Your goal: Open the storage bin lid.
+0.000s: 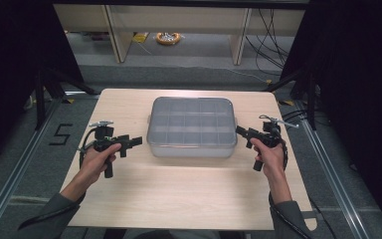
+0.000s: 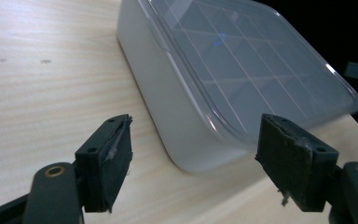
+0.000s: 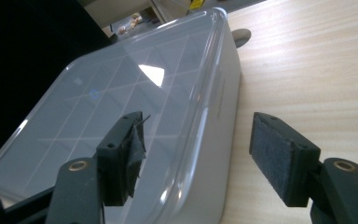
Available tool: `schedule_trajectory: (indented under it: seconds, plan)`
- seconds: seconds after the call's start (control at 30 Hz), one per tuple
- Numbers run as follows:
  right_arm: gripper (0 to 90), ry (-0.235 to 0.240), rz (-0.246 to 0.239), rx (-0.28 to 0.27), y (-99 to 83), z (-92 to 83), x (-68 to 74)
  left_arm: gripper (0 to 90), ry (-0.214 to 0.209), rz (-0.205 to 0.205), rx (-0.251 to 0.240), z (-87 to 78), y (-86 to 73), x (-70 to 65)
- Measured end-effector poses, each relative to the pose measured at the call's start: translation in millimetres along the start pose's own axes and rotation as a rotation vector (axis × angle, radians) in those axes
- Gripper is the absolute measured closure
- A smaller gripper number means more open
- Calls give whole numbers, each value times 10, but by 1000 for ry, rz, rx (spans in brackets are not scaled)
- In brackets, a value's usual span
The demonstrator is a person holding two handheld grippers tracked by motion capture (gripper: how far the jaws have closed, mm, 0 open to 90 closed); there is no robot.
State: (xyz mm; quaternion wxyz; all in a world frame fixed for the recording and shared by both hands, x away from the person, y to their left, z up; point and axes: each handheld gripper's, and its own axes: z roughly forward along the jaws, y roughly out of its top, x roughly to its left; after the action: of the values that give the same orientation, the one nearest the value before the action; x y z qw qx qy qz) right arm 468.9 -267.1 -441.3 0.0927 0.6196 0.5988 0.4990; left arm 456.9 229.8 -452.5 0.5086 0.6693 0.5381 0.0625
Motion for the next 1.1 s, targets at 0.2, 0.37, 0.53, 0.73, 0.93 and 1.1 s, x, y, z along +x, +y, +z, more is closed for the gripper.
schedule_trajectory:
  seconds: [0.2,0.37,0.53,0.73,0.93,1.1]
  plan:
    - [373,2,-3,-9,115,113,-17,265,-14,-40,4,190,175,55]
    - [382,-13,6,5,148,215,-36,290,-1,-46,31,371,273,73]
    - [385,-24,15,4,195,298,-52,318,-1,-64,34,487,368,64]
    - [393,-25,-18,-6,250,427,-109,349,13,-86,56,653,438,119]
    - [423,-17,45,13,252,470,-56,390,7,-119,61,760,462,180]
    - [451,-19,107,29,238,541,-78,442,11,-113,79,826,468,146]
